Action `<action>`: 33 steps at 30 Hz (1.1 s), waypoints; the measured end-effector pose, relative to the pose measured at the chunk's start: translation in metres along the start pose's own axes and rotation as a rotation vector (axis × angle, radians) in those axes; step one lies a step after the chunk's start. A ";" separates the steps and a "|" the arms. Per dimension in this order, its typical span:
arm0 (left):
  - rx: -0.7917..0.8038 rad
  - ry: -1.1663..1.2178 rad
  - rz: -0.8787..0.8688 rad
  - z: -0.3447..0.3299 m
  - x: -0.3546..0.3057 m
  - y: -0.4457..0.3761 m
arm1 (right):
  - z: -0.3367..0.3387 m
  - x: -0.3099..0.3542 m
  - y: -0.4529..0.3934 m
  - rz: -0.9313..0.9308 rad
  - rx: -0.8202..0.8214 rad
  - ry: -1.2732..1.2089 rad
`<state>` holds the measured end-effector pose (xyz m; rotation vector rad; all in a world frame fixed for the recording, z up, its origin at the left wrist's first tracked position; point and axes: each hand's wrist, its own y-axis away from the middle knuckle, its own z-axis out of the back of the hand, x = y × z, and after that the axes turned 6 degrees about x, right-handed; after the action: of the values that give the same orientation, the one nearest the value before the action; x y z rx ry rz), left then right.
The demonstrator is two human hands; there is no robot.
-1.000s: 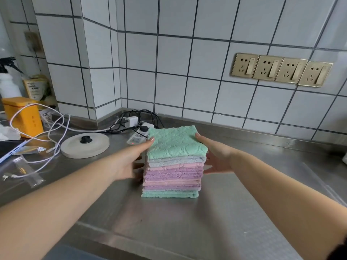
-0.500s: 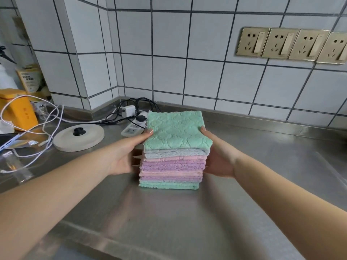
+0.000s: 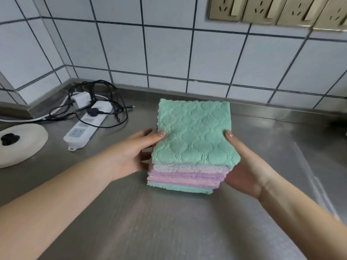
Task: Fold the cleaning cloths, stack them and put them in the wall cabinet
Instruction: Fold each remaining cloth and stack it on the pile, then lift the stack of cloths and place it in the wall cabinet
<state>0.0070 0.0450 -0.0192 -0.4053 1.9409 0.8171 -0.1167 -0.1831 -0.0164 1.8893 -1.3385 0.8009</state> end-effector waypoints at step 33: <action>0.352 0.037 0.269 0.043 -0.050 0.148 | -0.221 -0.058 0.073 0.066 -0.340 -0.102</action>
<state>-0.0271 0.1786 0.0655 0.0541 2.1513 0.6179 -0.2244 0.0090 0.0783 1.6424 -1.5009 0.4762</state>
